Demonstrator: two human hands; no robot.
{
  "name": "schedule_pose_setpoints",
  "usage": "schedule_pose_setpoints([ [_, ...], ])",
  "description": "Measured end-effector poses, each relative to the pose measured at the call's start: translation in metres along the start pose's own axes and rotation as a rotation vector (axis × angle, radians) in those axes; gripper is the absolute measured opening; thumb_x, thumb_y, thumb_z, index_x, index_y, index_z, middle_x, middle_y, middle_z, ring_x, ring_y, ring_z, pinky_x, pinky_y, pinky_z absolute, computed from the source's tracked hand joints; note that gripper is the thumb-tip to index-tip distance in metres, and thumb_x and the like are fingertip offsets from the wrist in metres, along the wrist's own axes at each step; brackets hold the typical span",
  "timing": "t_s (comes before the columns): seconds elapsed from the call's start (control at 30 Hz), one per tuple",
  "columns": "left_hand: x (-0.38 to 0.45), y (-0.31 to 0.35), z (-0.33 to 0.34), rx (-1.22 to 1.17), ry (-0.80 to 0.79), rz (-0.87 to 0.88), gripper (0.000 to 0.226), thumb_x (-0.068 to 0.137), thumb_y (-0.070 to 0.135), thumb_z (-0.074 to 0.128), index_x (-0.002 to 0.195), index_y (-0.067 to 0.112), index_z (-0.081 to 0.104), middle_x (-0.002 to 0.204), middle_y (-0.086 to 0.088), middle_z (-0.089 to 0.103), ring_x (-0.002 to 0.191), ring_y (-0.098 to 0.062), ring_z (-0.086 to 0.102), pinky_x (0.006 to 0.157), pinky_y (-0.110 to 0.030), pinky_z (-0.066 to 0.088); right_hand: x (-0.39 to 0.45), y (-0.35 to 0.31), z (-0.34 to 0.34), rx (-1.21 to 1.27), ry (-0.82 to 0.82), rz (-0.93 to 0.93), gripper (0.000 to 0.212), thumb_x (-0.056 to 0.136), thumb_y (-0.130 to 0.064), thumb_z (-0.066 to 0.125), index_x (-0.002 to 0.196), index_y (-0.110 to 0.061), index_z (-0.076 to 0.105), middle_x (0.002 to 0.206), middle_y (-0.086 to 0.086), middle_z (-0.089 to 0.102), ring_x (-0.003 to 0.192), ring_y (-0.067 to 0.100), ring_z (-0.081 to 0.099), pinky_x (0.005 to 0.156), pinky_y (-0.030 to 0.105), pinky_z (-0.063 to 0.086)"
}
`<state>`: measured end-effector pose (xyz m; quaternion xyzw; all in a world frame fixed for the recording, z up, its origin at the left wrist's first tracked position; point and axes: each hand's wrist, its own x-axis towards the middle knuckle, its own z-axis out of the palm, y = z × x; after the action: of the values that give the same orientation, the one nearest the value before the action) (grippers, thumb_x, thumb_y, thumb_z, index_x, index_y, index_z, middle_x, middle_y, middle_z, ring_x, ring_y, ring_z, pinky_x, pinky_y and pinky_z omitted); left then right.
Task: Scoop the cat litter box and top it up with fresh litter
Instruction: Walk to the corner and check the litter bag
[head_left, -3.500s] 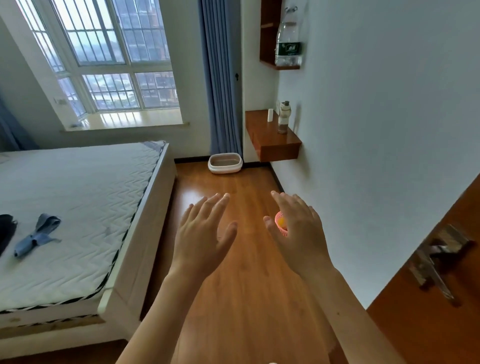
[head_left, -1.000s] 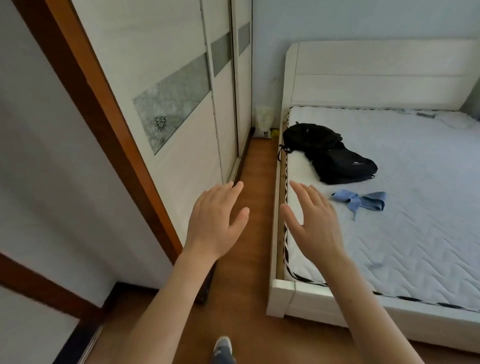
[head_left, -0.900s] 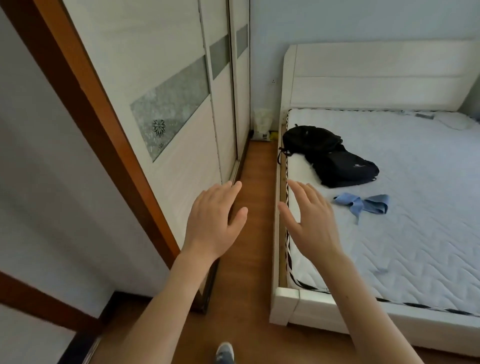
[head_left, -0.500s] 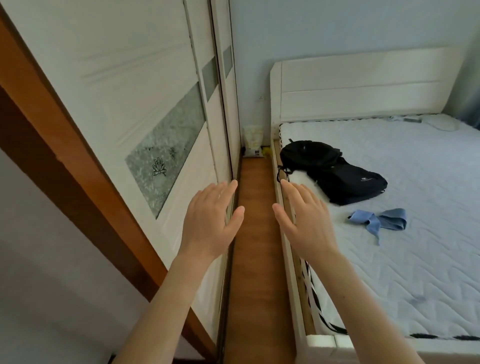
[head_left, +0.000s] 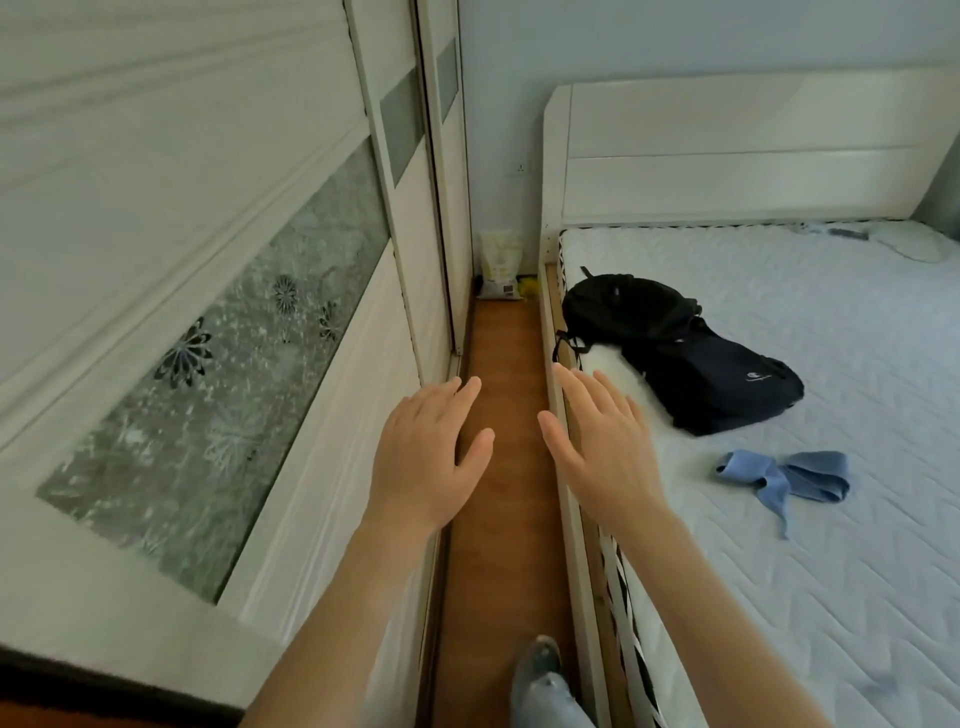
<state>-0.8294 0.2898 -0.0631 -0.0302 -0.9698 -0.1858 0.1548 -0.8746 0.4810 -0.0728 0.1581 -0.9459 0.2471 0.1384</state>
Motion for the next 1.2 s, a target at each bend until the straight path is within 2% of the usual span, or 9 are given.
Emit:
schedule_pose_setpoints([
  [0.17,0.099,-0.02,0.025,0.038,0.007,-0.019,0.067,0.091,0.053,0.024,0.147,0.022,0.042,0.148,-0.001,0.046,0.139,-0.021,0.038,0.116,-0.044,0.03,0.1,0.033,0.023,0.023,0.004,-0.024,0.056,0.097,-0.053,0.034,0.149,-0.031,0.028,0.15,-0.006,0.038,0.144,0.016,0.024,0.116,0.044,0.024],
  [0.33,0.199,-0.022,0.043,0.088,0.024,-0.03,0.065,0.091,0.052,0.024,0.148,0.024,0.038,0.15,-0.003,0.044,0.141,-0.025,0.034,0.117,-0.048,0.024,0.192,0.065,0.034,0.002,0.003,-0.043,0.055,0.098,-0.052,0.035,0.149,-0.032,0.028,0.15,-0.01,0.037,0.145,0.014,0.02,0.117,0.038,0.014],
  [0.5,0.263,-0.031,0.071,0.185,-0.065,-0.039,0.068,0.091,0.056,0.015,0.151,0.03,0.029,0.155,0.0,0.036,0.146,-0.026,0.023,0.121,-0.048,0.01,0.258,0.094,0.059,-0.038,-0.061,-0.045,0.055,0.097,-0.053,0.034,0.148,-0.034,0.029,0.15,-0.01,0.037,0.145,0.017,0.017,0.117,0.038,0.01],
  [0.7,0.332,-0.06,0.108,0.2,-0.146,-0.068,0.07,0.089,0.058,0.008,0.153,0.033,0.02,0.158,0.001,0.029,0.149,-0.024,0.016,0.121,-0.045,0.006,0.326,0.121,0.096,-0.016,-0.119,-0.014,0.055,0.097,-0.053,0.034,0.149,-0.034,0.029,0.151,-0.01,0.036,0.145,0.016,0.017,0.117,0.04,0.013],
  [0.97,0.47,-0.121,0.142,0.187,-0.08,-0.031,0.067,0.091,0.056,0.015,0.152,0.031,0.027,0.156,0.0,0.034,0.147,-0.025,0.022,0.12,-0.044,0.01,0.463,0.144,0.147,-0.045,-0.073,-0.017,0.053,0.098,-0.05,0.035,0.148,-0.032,0.032,0.15,-0.008,0.038,0.145,0.018,0.021,0.118,0.045,0.017],
  [1.03,0.516,-0.138,0.144,0.181,-0.058,-0.006,0.066,0.092,0.055,0.016,0.152,0.03,0.029,0.155,0.0,0.036,0.146,-0.026,0.025,0.119,-0.044,0.013,0.51,0.146,0.156,-0.088,-0.047,-0.025,0.054,0.097,-0.051,0.031,0.148,-0.033,0.03,0.151,-0.007,0.037,0.145,0.019,0.02,0.118,0.047,0.017],
  [1.2,0.625,-0.171,0.142,0.156,0.013,0.05,0.064,0.093,0.053,0.02,0.149,0.027,0.037,0.15,-0.003,0.044,0.142,-0.03,0.034,0.117,-0.048,0.02,0.612,0.148,0.173,-0.187,0.009,-0.037,0.057,0.096,-0.054,0.02,0.148,-0.034,0.028,0.152,-0.006,0.035,0.147,0.02,0.015,0.118,0.047,0.008],
])
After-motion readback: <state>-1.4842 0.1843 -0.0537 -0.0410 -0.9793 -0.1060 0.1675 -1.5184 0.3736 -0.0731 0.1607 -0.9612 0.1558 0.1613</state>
